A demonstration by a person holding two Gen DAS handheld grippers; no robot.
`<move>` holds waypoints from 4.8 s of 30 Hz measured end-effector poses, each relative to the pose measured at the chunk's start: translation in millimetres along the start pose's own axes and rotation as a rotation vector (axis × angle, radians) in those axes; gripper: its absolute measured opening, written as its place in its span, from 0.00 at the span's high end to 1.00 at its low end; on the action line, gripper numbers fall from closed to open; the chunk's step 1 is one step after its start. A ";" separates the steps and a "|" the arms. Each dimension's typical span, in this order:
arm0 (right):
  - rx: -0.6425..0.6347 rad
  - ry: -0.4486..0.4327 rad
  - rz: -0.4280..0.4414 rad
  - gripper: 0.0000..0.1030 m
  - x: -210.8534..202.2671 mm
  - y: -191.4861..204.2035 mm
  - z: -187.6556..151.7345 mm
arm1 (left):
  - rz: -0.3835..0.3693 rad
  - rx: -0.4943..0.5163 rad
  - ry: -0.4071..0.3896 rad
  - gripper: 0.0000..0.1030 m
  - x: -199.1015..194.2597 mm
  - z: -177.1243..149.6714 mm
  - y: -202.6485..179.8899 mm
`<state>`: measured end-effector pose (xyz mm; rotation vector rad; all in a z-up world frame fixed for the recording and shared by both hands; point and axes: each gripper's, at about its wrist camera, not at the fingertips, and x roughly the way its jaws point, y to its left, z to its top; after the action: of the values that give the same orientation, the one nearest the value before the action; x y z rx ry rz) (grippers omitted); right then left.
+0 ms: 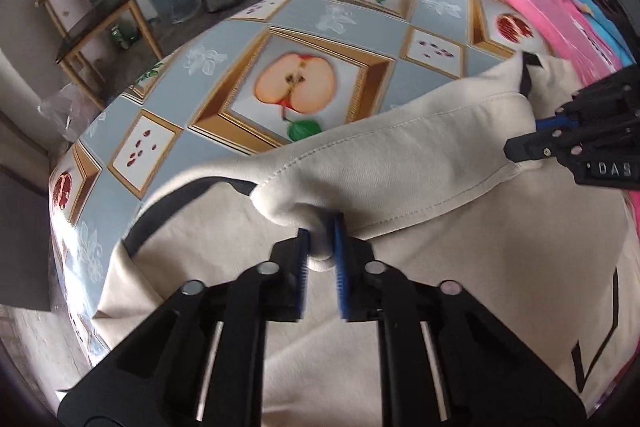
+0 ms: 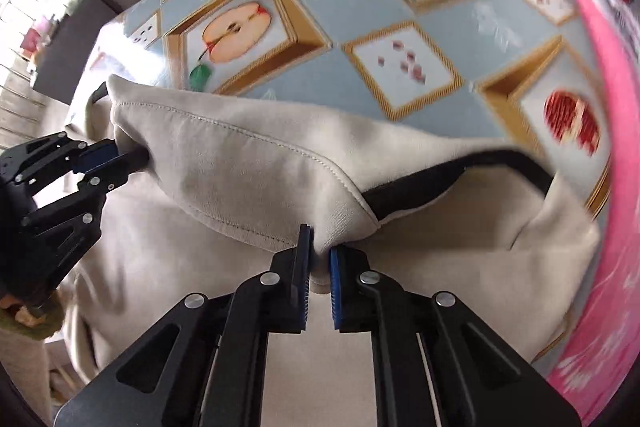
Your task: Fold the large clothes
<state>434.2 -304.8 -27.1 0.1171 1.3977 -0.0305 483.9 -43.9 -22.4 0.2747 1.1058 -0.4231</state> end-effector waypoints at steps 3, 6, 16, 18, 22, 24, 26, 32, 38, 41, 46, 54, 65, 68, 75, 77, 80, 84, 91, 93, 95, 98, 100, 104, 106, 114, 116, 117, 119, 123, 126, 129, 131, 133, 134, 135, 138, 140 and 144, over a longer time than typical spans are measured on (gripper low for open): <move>-0.031 -0.021 -0.062 0.92 6.7 2.9 12.0 | -0.014 -0.028 -0.001 0.90 4.5 7.6 4.5; -0.129 -0.058 -0.099 0.92 8.5 6.1 6.2 | -0.017 0.001 0.008 0.90 0.4 -0.9 1.3; -0.163 -0.161 -0.156 0.63 -32.4 -4.4 -20.9 | -0.065 0.023 0.034 0.89 -1.2 -9.8 -2.2; -0.125 -0.239 -0.164 0.62 -49.4 -7.9 -21.8 | -0.073 0.018 0.029 0.89 -2.4 -12.9 -2.3; -0.055 -0.337 -0.007 0.63 -72.0 -2.6 -18.2 | -0.078 0.005 0.024 0.89 -2.1 -13.6 -2.5; -0.087 -0.335 0.062 0.75 -64.1 17.9 -16.1 | -0.084 -0.011 0.023 0.89 -2.3 -13.5 -1.1; -0.149 -0.291 0.091 0.83 -45.6 44.7 -20.9 | -0.099 -0.028 0.015 0.89 -3.4 -14.9 1.8; -0.239 -0.192 0.009 0.93 4.7 73.7 -22.8 | -0.157 -0.102 -0.087 0.89 -32.6 -22.3 25.1; -0.243 -0.162 -0.003 0.93 5.9 77.2 -18.0 | -0.178 -0.058 -0.153 0.89 -43.4 -6.4 10.8; -0.205 -0.168 0.041 0.93 -1.5 63.8 -14.3 | -0.138 -0.017 -0.093 0.89 -21.1 -3.8 -6.8; 0.002 -0.248 0.074 0.62 -34.4 -2.2 -21.8 | -0.131 0.000 -0.096 0.89 -9.9 -16.4 -8.7; 0.117 -0.124 0.137 0.83 2.8 -37.0 -14.9 | -0.136 -0.021 -0.097 0.89 -2.1 -17.7 -6.9; -0.143 -0.214 -0.364 0.74 -5.2 11.0 -14.3 | -0.131 0.000 -0.106 0.89 -0.6 -16.0 -12.7; -0.051 -0.337 -0.414 0.68 -37.7 1.0 -25.1 | -0.139 -0.001 -0.107 0.89 -0.4 -15.7 -11.3; -0.070 -0.379 -0.016 0.68 -30.8 30.6 -24.9 | -0.141 -0.004 -0.113 0.89 -0.3 -16.4 -11.4; -0.099 -0.314 -0.047 0.70 -1.0 43.5 -20.2 | -0.140 -0.013 -0.115 0.89 -0.3 -17.6 -11.1; -0.103 -0.318 -0.051 0.70 5.6 43.0 -19.8 | -0.147 -0.025 -0.120 0.89 -0.6 -19.1 -9.4; -0.034 -0.331 -0.036 0.70 -19.4 24.6 -25.1 | -0.162 -0.033 -0.118 0.89 0.0 -19.0 -7.1; 0.031 -0.246 -0.082 0.70 8.3 -1.7 -25.2 | -0.164 -0.062 -0.118 0.88 -0.4 -18.6 -6.3; 0.047 -0.252 -0.079 0.69 4.4 -1.7 -25.7 | -0.159 -0.090 -0.117 0.88 -4.1 -20.0 -4.8; 0.084 -0.263 -0.054 0.67 -6.5 -2.9 -30.3 | -0.151 -0.103 -0.125 0.88 -12.4 -23.5 -3.6; 0.118 -0.313 -0.019 0.61 -36.0 -3.3 -50.8 | -0.158 -0.108 -0.141 0.88 -36.4 -32.1 -0.4; 0.126 -0.353 0.004 0.50 -57.8 -2.9 -69.7 | -0.164 -0.107 -0.147 0.88 -57.1 -40.5 1.0; 0.123 -0.410 0.049 0.43 -106.9 -0.5 -127.3 | -0.125 -0.086 -0.155 0.70 -110.4 -76.6 -1.4; 0.135 -0.438 0.073 0.36 -124.1 -2.4 -158.7 | -0.117 -0.095 -0.160 0.62 -134.3 -103.3 -2.6; 0.220 -0.497 0.029 0.27 -146.6 2.2 -290.1 | -0.025 -0.255 -0.144 0.38 -193.7 -260.4 -12.3; 0.239 -0.500 -0.001 0.27 -144.5 5.7 -323.9 | -0.030 -0.310 -0.140 0.38 -200.1 -297.9 -17.7; 0.254 -0.497 -0.010 0.26 -141.7 6.1 -337.2 | -0.034 -0.337 -0.141 0.38 -202.0 -317.6 -21.3; 0.293 -0.477 -0.024 0.26 -129.9 2.4 -364.5 | 0.010 -0.370 -0.152 0.38 -204.0 -354.3 -28.0; 0.365 -0.419 -0.074 0.26 -104.7 -6.9 -408.4 | 0.009 -0.425 -0.154 0.39 -196.1 -409.8 -45.9; 0.386 -0.416 -0.112 0.26 -98.2 -11.0 -437.0 | -0.011 -0.471 -0.171 0.50 -190.5 -435.8 -54.6; 0.394 -0.420 -0.139 0.27 -95.3 -17.6 -454.6 | -0.044 -0.497 -0.179 0.63 -182.5 -448.2 -60.4; 0.412 -0.423 -0.128 0.27 -94.5 -25.2 -460.5 | -0.046 -0.507 -0.185 0.68 -180.1 -450.2 -61.2; 0.430 -0.430 -0.116 0.27 -95.0 -32.4 -463.6 | -0.057 -0.511 -0.198 0.71 -180.6 -448.4 -60.0; 0.441 -0.437 -0.101 0.27 -95.0 -35.8 -466.3 | -0.068 -0.509 -0.201 0.71 -180.7 -446.3 -60.3; 0.450 -0.441 -0.087 0.27 -94.3 -38.9 -468.4 | -0.077 -0.506 -0.198 0.71 -179.1 -444.0 -59.8; 0.472 -0.436 -0.059 0.27 -90.3 -45.9 -471.9 | -0.077 -0.511 -0.178 0.71 -173.0 -440.5 -58.7; 0.481 -0.431 -0.031 0.27 -87.4 -49.1 -476.8 | -0.093 -0.518 -0.178 0.71 -173.3 -441.7 -59.0; 0.498 -0.416 0.027 0.27 -81.9 -50.8 -486.1 | -0.148 -0.528 -0.205 0.71 -178.4 -444.6 -60.5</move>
<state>-61.3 -310.5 -31.2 0.5141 0.9481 -0.3621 31.6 122.7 -51.3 -0.3111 0.9989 -0.2687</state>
